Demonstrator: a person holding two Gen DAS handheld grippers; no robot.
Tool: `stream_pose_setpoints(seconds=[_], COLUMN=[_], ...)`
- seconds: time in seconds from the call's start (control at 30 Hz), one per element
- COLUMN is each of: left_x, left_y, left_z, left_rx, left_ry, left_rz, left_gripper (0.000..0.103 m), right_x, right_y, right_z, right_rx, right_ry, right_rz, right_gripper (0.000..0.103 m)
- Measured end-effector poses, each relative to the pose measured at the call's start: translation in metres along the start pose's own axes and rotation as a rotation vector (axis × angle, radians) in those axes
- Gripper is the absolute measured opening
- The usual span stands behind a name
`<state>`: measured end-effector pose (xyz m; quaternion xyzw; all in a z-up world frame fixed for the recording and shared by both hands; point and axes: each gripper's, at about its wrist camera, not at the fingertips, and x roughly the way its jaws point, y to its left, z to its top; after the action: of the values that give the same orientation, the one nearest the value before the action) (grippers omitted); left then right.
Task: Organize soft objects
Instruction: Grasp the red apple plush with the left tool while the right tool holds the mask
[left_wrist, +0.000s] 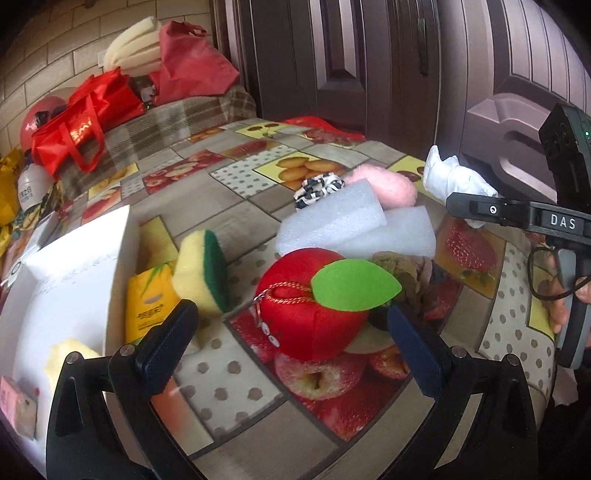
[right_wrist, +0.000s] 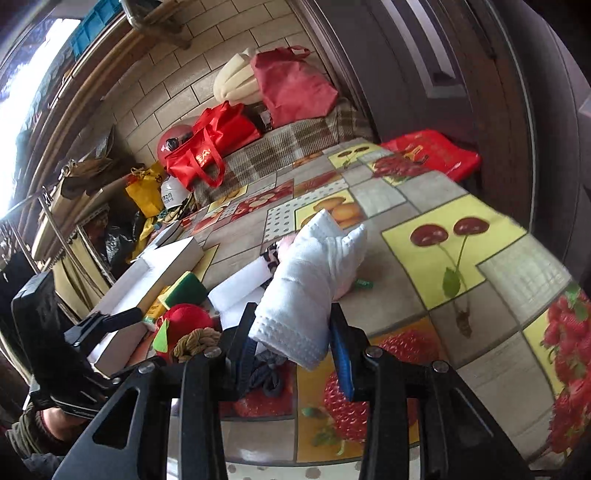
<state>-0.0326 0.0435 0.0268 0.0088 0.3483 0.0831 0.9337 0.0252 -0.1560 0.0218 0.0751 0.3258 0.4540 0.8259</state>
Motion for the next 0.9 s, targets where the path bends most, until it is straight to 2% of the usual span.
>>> stream_pose_setpoints(seconds=[0.03,0.1,0.13,0.17,0.3,0.43,0.53,0.67,0.73,0.9], left_x=[0.007,0.02,0.025,0.028,0.017,-0.012,-0.036,-0.062,-0.071,-0.083], left_y=[-0.001,-0.002,-0.002,0.001,0.004,0.005,0.006,0.013,0.021,0.055], left_z=[0.003,0.006,0.006,0.006,0.006,0.005,-0.001,-0.014,-0.02,-0.032], left_rx=[0.004,0.004,-0.003,-0.009,-0.023,-0.029,-0.03,-0.03,-0.037,-0.129], left_ry=[0.022,0.06,0.077,0.092,0.038,-0.1,-0.195,-0.285,-0.302,-0.311], left_rz=[-0.004,-0.014,-0.023,-0.028,-0.034,0.007,0.046,0.107,0.136,0.18], left_gripper=[0.102,0.09,0.073,0.065,0.064,0.064,0.064,0.064,0.064,0.064], right_x=[0.002,0.001,-0.004,-0.004,-0.004,-0.008,-0.024,-0.045,-0.041,-0.018], right_y=[-0.002,-0.002,-0.004,-0.004,-0.009,-0.008,0.007,0.04,0.052,0.062], right_z=[-0.002,-0.003,-0.004,-0.004,0.0,0.0,0.002,0.009,0.011,0.012], right_rx=[0.018,0.035,0.038,0.039,0.046,0.039,-0.014,-0.126,-0.169,-0.173], right_ry=[0.013,0.012,0.007,0.005,0.001,-0.023,-0.104,-0.279,-0.325,-0.3], right_rz=[0.013,0.033,0.038,0.045,0.07,0.054,0.035,0.004,-0.015,-0.002], right_gripper=[0.037,0.037,0.037,0.037,0.037,0.037,0.037,0.04,0.039,0.039])
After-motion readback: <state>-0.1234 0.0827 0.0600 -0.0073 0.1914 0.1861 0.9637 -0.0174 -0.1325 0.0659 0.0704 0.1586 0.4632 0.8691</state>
